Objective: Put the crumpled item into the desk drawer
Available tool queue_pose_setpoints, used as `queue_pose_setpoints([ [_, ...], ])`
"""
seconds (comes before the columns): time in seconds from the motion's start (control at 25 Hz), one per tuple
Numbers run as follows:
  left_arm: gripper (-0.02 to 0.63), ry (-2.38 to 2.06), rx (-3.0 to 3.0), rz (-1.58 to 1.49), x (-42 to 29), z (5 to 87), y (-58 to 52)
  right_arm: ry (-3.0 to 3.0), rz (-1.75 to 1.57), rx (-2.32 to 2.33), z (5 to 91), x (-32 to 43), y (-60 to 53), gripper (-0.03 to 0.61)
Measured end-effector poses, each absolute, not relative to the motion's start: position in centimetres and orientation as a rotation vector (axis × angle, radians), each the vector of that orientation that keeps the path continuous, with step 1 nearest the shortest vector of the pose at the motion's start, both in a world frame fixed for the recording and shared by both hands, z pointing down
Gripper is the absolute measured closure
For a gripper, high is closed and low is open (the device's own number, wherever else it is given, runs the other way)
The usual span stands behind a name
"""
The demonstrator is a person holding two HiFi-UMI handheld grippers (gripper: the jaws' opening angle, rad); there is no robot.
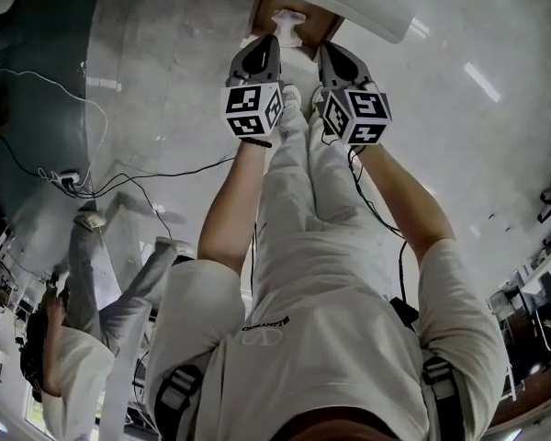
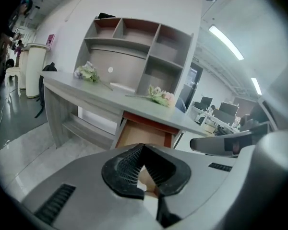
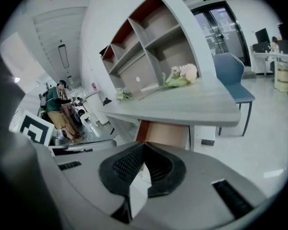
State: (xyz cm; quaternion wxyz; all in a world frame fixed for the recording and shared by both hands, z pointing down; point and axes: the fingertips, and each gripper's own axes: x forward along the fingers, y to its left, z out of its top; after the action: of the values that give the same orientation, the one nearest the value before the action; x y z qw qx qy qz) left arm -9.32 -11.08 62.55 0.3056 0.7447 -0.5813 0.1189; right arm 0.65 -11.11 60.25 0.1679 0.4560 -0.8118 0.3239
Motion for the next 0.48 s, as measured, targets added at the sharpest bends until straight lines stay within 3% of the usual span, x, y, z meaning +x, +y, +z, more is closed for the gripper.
queue_pose_setpoints([
  [0.48, 0.612, -1.565, 2.178, 0.260, -10.8, 44.1, -7.5, -2.440, 0.715, 1.373, 41.4, 7.1, -9.9, 0.580],
])
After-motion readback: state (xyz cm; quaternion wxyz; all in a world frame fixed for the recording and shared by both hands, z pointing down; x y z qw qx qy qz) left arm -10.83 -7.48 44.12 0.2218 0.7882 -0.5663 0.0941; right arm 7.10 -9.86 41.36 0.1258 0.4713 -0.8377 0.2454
